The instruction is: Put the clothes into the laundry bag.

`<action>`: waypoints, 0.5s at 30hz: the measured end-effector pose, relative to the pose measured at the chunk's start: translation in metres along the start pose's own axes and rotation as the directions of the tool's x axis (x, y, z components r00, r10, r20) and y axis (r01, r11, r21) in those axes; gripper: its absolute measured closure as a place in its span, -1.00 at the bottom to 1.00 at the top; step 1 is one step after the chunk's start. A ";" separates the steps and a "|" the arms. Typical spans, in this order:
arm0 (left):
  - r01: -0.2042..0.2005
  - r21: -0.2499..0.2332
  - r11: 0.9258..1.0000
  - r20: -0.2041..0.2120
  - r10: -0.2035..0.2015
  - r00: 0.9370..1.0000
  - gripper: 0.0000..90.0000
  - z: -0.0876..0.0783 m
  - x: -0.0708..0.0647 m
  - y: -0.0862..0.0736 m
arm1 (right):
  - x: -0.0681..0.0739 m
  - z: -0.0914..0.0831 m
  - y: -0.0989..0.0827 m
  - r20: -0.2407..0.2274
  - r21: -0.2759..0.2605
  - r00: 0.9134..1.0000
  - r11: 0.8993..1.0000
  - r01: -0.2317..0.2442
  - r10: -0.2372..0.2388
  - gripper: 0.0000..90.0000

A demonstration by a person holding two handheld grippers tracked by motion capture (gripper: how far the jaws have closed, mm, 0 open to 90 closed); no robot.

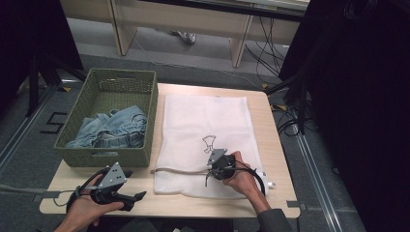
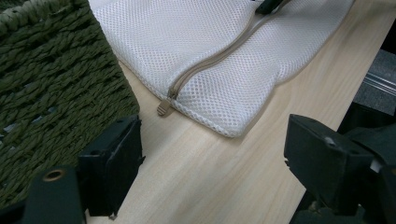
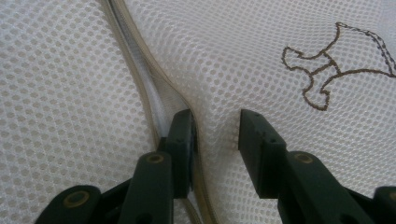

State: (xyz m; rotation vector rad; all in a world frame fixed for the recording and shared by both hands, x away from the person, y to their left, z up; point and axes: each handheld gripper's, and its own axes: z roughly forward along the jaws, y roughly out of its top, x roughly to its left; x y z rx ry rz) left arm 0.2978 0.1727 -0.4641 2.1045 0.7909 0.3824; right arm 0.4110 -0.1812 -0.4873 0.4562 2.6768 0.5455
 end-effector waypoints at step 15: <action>0.019 -0.012 1.000 -0.039 -0.019 0.999 -0.57 -0.007 0.001 0.005 | -0.013 0.002 0.013 -0.004 -0.034 0.998 0.998 -0.058 0.058 0.93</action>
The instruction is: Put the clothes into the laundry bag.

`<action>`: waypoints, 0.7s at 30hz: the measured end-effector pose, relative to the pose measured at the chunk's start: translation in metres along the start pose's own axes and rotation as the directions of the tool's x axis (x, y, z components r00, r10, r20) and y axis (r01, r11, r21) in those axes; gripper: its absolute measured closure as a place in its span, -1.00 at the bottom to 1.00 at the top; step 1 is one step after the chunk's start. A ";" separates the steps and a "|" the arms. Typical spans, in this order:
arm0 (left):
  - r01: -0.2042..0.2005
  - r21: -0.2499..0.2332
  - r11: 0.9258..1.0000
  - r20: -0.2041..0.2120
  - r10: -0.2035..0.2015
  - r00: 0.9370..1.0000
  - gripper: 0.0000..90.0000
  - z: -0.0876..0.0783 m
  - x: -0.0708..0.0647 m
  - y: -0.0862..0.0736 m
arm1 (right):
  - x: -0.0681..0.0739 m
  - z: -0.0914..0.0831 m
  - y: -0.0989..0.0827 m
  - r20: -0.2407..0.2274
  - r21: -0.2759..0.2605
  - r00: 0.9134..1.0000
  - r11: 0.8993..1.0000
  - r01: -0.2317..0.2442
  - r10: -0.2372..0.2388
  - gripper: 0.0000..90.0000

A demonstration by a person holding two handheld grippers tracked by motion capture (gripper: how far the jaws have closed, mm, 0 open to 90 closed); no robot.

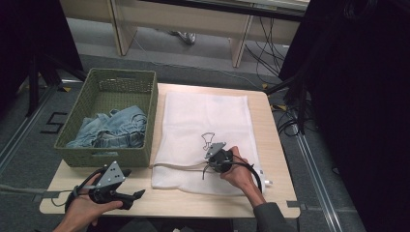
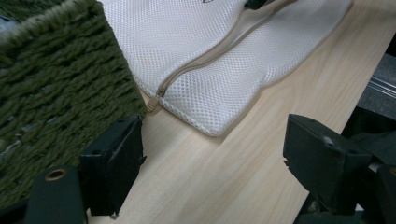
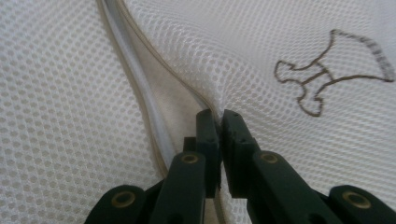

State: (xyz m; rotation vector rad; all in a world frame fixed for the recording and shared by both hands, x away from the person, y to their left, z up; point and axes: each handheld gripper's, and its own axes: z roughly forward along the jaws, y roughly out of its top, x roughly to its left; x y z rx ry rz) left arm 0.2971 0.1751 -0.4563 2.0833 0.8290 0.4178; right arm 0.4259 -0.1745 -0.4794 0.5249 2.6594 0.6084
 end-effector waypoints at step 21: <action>-0.021 0.068 0.997 -0.234 0.036 0.972 -0.63 -0.047 0.110 0.083 | -0.042 -0.059 0.032 0.112 -0.200 0.990 0.978 -0.060 0.084 0.94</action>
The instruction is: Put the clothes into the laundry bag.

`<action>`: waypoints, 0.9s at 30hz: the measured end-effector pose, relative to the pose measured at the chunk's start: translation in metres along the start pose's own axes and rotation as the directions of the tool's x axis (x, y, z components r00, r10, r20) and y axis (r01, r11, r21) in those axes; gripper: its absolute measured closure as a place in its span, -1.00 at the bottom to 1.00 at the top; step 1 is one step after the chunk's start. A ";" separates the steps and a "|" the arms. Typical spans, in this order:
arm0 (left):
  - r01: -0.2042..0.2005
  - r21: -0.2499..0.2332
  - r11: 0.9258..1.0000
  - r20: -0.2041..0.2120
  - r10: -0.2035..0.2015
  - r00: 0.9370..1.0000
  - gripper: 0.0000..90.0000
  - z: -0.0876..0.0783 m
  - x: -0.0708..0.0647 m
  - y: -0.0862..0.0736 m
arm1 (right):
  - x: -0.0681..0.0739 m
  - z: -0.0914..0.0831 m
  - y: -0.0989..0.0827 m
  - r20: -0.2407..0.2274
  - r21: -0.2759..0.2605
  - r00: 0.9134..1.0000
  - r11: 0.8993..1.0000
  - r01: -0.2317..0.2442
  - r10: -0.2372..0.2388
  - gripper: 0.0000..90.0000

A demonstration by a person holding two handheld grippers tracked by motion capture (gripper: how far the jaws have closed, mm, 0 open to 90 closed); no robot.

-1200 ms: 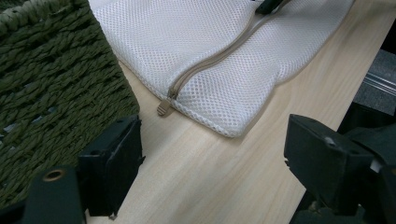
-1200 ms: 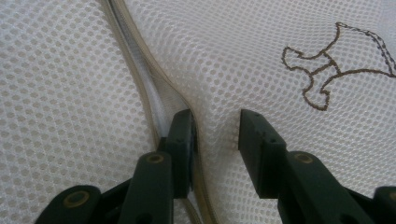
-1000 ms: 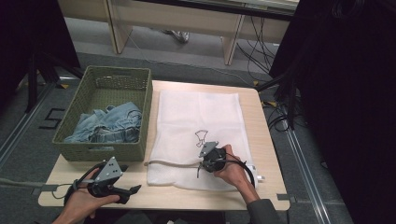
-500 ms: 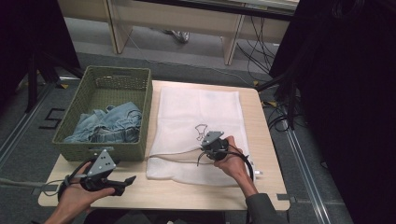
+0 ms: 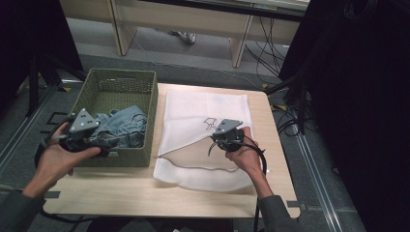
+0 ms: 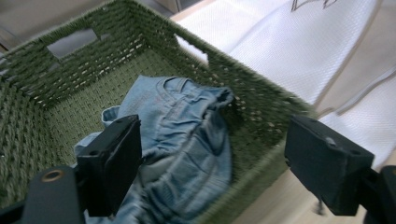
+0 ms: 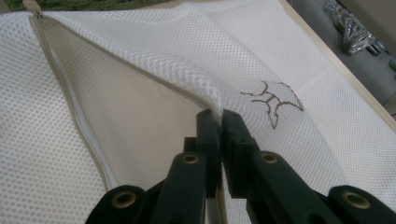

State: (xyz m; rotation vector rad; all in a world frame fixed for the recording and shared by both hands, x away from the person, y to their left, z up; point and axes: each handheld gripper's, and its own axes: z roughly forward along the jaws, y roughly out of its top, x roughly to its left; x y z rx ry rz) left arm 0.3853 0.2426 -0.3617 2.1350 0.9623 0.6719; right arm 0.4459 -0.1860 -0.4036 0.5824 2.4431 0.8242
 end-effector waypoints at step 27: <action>-0.131 0.253 0.958 0.180 0.086 0.980 -0.66 0.121 0.049 0.002 | -0.011 0.000 0.011 -0.018 -0.003 0.999 0.999 -0.034 0.034 0.93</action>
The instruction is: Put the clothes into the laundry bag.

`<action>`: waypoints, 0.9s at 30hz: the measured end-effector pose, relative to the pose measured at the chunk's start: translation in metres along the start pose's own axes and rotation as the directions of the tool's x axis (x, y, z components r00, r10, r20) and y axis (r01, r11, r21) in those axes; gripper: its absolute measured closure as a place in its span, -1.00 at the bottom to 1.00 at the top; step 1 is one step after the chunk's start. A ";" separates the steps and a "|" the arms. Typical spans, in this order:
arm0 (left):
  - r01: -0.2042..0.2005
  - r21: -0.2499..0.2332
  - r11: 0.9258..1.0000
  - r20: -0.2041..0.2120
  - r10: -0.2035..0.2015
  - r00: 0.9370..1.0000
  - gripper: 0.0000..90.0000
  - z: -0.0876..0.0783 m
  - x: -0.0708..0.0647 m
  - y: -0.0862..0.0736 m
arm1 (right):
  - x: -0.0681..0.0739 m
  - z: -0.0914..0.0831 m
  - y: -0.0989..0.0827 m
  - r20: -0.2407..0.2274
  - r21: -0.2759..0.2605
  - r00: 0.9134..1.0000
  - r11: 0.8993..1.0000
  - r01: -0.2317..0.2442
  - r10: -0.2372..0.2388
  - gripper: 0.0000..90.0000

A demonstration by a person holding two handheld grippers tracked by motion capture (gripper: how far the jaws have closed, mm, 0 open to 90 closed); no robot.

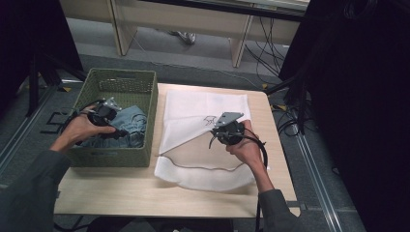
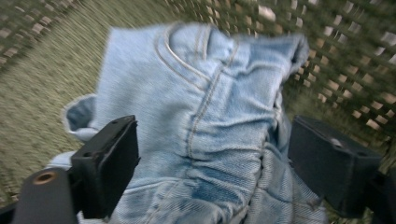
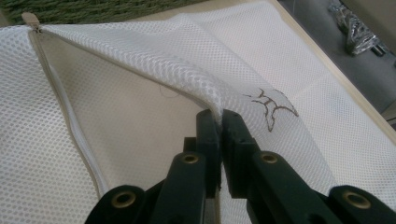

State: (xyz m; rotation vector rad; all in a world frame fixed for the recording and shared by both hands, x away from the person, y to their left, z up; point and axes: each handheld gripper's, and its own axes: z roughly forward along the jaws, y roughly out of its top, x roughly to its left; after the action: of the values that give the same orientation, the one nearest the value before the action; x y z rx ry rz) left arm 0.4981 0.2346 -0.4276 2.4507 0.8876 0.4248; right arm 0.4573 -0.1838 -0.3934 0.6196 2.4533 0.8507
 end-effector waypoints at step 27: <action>0.223 0.156 0.962 -0.072 -0.214 0.974 -0.70 0.038 0.019 -0.007 | 0.004 0.006 -0.003 -0.012 0.013 1.000 1.000 0.007 -0.007 0.93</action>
State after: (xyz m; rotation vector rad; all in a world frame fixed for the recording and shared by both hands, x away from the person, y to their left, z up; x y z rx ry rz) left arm 0.5255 0.2389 -0.4608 2.4593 1.2468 0.3523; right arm 0.4567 -0.1810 -0.4006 0.6125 2.4724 0.8389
